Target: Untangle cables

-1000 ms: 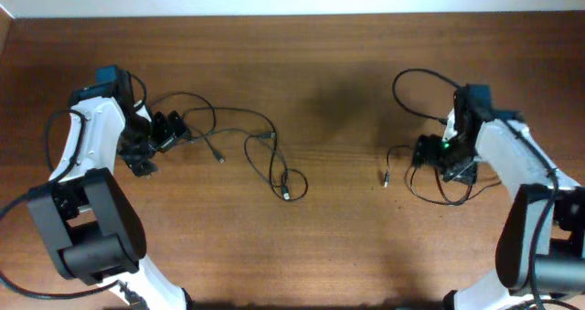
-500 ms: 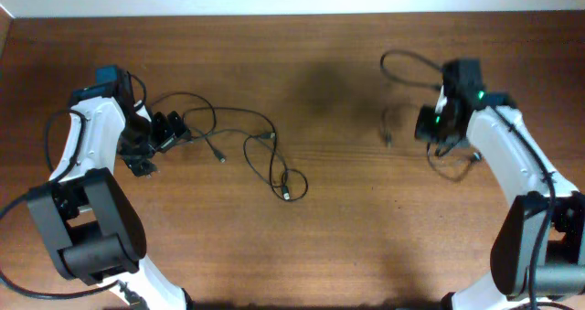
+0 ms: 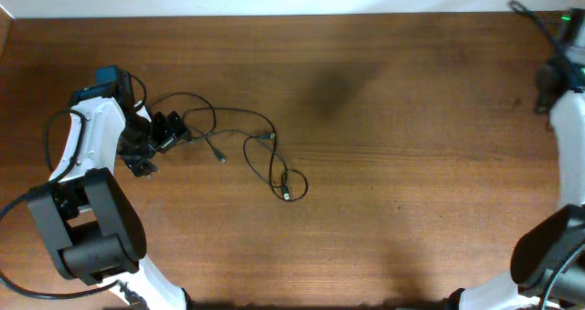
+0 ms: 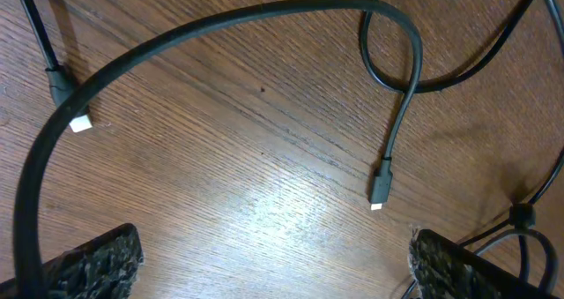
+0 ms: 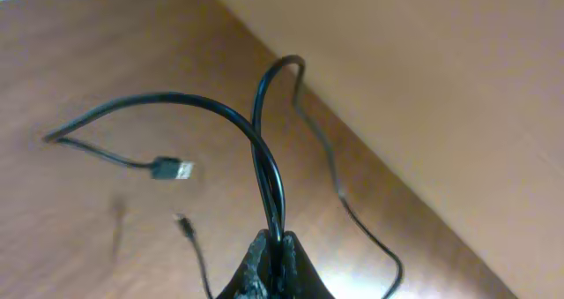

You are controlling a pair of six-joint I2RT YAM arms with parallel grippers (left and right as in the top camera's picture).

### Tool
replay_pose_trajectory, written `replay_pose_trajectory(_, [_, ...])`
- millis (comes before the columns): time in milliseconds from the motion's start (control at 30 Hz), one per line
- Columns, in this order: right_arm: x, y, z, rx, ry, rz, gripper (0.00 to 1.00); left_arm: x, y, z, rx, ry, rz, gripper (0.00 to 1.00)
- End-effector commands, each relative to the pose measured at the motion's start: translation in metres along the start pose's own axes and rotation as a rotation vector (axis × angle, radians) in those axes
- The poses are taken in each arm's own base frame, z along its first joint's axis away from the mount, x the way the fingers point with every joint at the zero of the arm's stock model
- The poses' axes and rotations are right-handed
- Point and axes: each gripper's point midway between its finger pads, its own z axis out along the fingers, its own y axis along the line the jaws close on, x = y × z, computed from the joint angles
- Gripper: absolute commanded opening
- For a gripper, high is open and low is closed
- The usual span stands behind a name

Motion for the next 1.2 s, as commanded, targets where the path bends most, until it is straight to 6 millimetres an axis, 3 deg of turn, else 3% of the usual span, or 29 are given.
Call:
replay_pose_trajectory(0, [0.009, -0.024, 0.026, -0.054, 0.069, 0.132, 0.04, -0.002, -0.001, -0.001, -0.005, -0.006, 0.016, 0.99])
replay_pose_trajectory(167, [0.018, -0.047, 0.046, -0.126, 0.123, 0.210, 0.05, -0.002, -0.001, -0.001, -0.005, -0.006, 0.016, 0.99])
replay_pose_trajectory(300, [0.025, -0.046, 0.050, -0.144, 0.143, 0.212, 0.05, -0.002, -0.001, -0.001, -0.005, -0.006, 0.016, 0.99])
replay_pose_trajectory(467, [0.059, -0.029, 0.075, -0.145, 0.211, 0.181, 0.06, -0.002, -0.001, -0.001, -0.005, -0.006, 0.016, 0.99])
replay_pose_trajectory(500, [0.064, -0.024, 0.079, -0.157, 0.228, 0.176, 0.09, -0.002, -0.001, -0.001, -0.005, -0.006, 0.016, 0.99])
replay_pose_trajectory(567, [0.073, -0.012, 0.084, -0.202, 0.258, 0.170, 0.45, -0.002, -0.001, -0.001, -0.005, -0.006, 0.016, 0.99])
replay_pose_trajectory(600, [0.074, -0.010, 0.085, -0.208, 0.262, 0.169, 0.56, -0.002, -0.001, -0.001, -0.005, -0.006, 0.016, 0.99])
replay_pose_trajectory(700, [0.076, -0.001, 0.084, -0.256, 0.272, 0.173, 0.70, -0.002, -0.001, -0.001, -0.005, -0.006, 0.016, 0.99])
replay_pose_trajectory(767, [0.074, 0.026, 0.074, -0.422, 0.287, 0.192, 0.74, -0.002, -0.001, -0.001, -0.005, -0.006, 0.016, 0.99])
replay_pose_trajectory(833, [0.068, 0.068, 0.047, -0.702, 0.307, 0.216, 0.74, -0.002, -0.001, -0.001, -0.005, -0.006, 0.016, 0.99])
replay_pose_trajectory(933, [0.073, 0.102, 0.018, -0.844, 0.347, 0.181, 0.74, -0.002, -0.001, -0.001, -0.005, -0.006, 0.016, 0.99])
replay_pose_trajectory(1033, [0.098, 0.139, -0.014, -0.896, 0.419, 0.086, 0.72, -0.002, -0.001, -0.001, -0.005, -0.006, 0.016, 0.99])
replay_pose_trajectory(1100, [0.126, 0.166, -0.039, -0.930, 0.477, 0.000, 0.72, -0.002, -0.001, -0.001, -0.005, -0.006, 0.016, 0.99])
replay_pose_trajectory(1167, [0.159, 0.181, -0.056, -0.928, 0.545, -0.080, 0.72, -0.002, -0.001, -0.001, -0.005, -0.006, 0.016, 0.99])
